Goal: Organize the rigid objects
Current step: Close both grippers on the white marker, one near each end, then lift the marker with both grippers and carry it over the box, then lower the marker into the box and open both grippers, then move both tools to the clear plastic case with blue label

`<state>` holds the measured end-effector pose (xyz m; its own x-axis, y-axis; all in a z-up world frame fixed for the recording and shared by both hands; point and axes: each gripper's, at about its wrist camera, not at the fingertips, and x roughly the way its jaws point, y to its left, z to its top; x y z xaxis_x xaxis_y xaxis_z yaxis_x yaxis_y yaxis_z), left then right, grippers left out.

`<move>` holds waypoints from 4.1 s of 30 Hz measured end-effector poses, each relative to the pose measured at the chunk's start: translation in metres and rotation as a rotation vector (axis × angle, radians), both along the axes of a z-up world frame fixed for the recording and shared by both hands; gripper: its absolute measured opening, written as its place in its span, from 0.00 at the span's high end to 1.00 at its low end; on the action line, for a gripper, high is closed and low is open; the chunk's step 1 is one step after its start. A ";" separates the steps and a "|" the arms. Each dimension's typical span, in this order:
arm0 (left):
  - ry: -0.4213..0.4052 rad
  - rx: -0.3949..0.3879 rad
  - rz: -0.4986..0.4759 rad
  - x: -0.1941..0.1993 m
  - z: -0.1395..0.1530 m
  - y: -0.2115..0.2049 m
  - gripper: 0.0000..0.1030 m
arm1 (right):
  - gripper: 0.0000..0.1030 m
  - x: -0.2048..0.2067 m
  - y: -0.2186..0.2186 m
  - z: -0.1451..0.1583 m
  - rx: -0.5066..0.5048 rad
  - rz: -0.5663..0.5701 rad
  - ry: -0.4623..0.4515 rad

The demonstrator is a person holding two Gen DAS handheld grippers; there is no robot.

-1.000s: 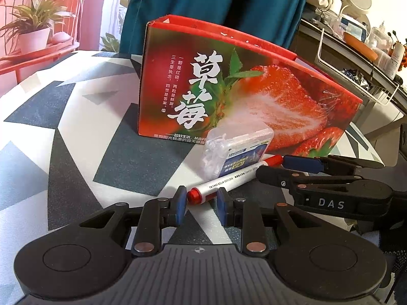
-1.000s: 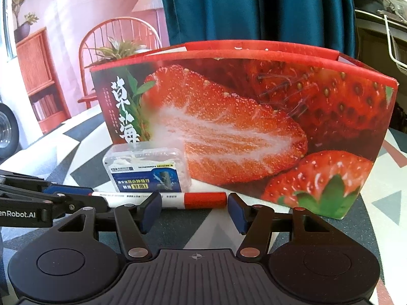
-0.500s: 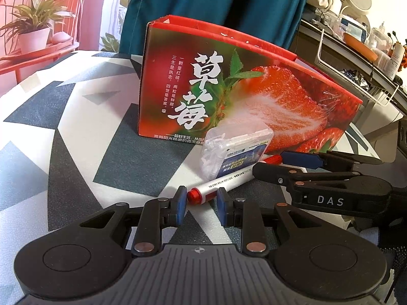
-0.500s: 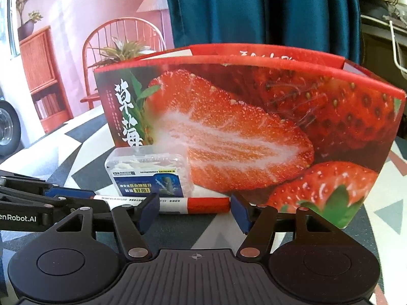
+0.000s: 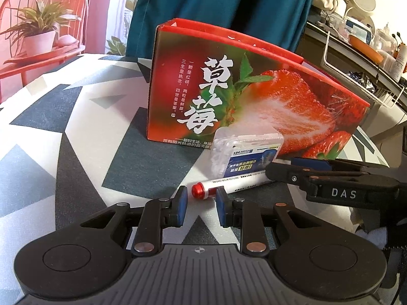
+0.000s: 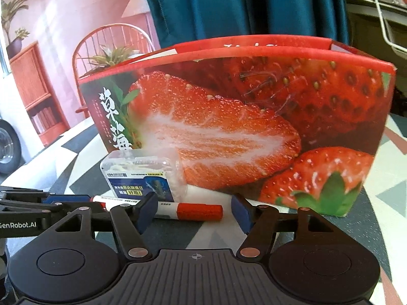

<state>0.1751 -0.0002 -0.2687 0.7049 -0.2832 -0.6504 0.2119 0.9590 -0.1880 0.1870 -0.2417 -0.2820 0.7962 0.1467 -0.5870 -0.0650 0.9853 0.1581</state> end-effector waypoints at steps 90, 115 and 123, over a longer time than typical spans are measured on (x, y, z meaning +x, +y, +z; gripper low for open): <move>-0.106 0.060 -0.177 0.102 0.091 -0.047 0.59 | 0.62 0.027 -0.031 0.102 -0.075 -0.205 -0.137; -0.200 0.004 -0.122 0.025 0.104 -0.015 0.00 | 0.00 -0.051 -0.009 0.106 -0.153 -0.292 -0.332; -0.141 -0.024 -0.086 0.016 0.065 -0.004 0.00 | 0.00 -0.061 -0.005 0.072 -0.143 -0.280 -0.283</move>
<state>0.1906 -0.0044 -0.2034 0.7612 -0.3609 -0.5388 0.3188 0.9318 -0.1736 0.1259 -0.2463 -0.2099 0.9265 -0.1652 -0.3380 0.1872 0.9818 0.0331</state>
